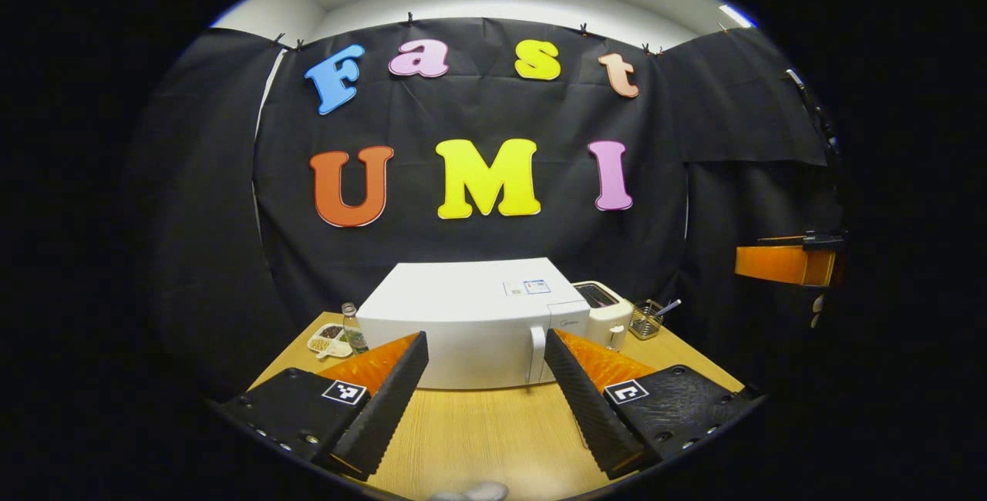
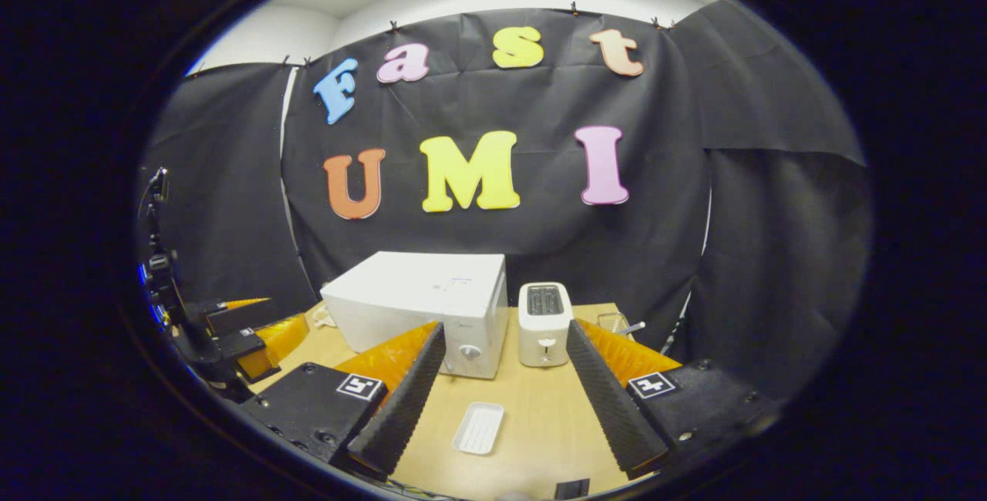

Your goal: Open the microwave oven with the left hand, put the food in, and close the microwave oven.

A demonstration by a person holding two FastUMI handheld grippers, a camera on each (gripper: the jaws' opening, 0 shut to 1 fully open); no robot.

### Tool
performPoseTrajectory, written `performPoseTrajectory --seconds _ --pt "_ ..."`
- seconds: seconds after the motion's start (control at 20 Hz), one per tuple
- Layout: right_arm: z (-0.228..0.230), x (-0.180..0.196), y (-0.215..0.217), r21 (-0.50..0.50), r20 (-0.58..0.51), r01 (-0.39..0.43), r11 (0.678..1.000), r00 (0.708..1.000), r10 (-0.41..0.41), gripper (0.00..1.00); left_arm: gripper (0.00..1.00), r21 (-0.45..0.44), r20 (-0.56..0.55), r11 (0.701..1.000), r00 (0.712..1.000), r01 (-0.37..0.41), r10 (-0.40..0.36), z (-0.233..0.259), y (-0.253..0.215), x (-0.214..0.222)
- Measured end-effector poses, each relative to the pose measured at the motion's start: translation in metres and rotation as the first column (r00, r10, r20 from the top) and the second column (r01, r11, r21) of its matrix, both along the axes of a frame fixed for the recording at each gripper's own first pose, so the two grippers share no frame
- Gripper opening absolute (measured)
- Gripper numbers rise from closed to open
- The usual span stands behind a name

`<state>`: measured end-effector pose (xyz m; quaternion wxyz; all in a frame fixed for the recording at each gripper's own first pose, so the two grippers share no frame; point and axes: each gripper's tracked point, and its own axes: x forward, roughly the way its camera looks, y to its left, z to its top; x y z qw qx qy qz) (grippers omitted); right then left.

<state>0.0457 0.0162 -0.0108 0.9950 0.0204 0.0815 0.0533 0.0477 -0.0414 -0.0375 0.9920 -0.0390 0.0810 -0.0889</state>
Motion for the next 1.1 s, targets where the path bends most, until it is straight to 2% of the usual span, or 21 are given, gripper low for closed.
performPoseTrajectory --seconds 0.15,0.2,0.25,0.3,0.35,0.4,0.45,0.5,0.55,0.6,0.65,0.7,0.75,0.9,1.1 --pt "0.03 -0.012 0.022 0.012 0.056 0.009 1.0 0.998 -0.009 1.0 0.96 -0.02 0.034 1.0 0.999 -0.007 0.007 0.033 0.023 -0.006" --pt "0.038 -0.016 0.025 0.004 0.073 0.017 1.0 0.997 -0.017 0.9 0.96 -0.033 0.062 0.999 0.998 -0.018 0.02 0.048 0.033 -0.005" --pt "0.047 -0.021 0.029 0.0 0.093 0.024 1.0 0.995 -0.024 1.0 0.96 -0.042 0.067 0.999 0.997 -0.03 0.033 0.056 0.041 -0.004" --pt "0.055 -0.025 0.034 -0.002 0.111 0.028 1.0 0.993 -0.028 0.9 0.96 -0.05 0.072 0.998 0.997 -0.036 0.04 0.062 0.047 -0.005" --pt "0.061 -0.027 0.038 0.0 0.125 0.036 0.999 0.991 -0.035 1.0 0.96 -0.056 0.076 0.998 0.996 -0.042 0.046 0.067 0.053 -0.007" --pt "0.066 -0.03 0.041 0.0 0.139 0.042 0.999 0.989 -0.042 1.0 0.96 -0.059 0.078 0.997 0.996 -0.041 0.045 0.071 0.058 -0.009" --pt "0.071 -0.031 0.045 0.002 0.15 0.046 0.999 0.988 -0.046 0.9 0.96 -0.058 0.081 0.998 0.996 -0.04 0.045 0.075 0.063 -0.01" --pt "0.073 -0.033 0.05 0.0 0.156 0.048 0.999 0.987 -0.047 1.0 0.96 -0.052 0.091 0.998 0.995 -0.043 0.048 0.078 0.069 -0.011" --pt "0.075 -0.035 0.054 -0.004 0.159 0.05 0.999 0.986 -0.049 0.9 0.96 -0.044 0.108 0.998 0.993 -0.047 0.051 0.083 0.076 -0.011" --pt "0.077 -0.036 0.057 -0.004 0.165 0.052 0.999 0.985 -0.051 1.0 0.96 -0.038 0.109 0.997 0.991 -0.067 0.071 0.083 0.084 -0.012" --pt "0.079 -0.036 0.059 -0.006 0.17 0.054 0.999 0.984 -0.052 0.9 0.96 -0.044 0.108 0.996 0.991 -0.079 0.083 0.083 0.09 -0.012" --pt "0.079 -0.036 0.062 -0.007 0.172 0.054 0.998 0.984 -0.052 0.9 0.96 -0.056 0.099 0.995 0.991 -0.085 0.09 0.082 0.092 -0.014" --pt "0.079 -0.036 0.064 -0.006 0.171 0.055 0.998 0.984 -0.053 1.0 0.96 -0.07 0.095 0.994 0.991 -0.088 0.095 0.082 0.095 -0.015" --pt "0.076 -0.036 0.064 -0.001 0.164 0.064 0.998 0.985 -0.063 1.0 0.96 -0.059 0.098 0.991 0.987 -0.123 0.129 0.081 0.108 -0.018" --pt "0.074 -0.032 0.063 0.007 0.151 0.077 0.997 0.986 -0.077 1.0 0.95 -0.06 0.11 0.991 0.986 -0.12 0.126 0.085 0.112 -0.023"
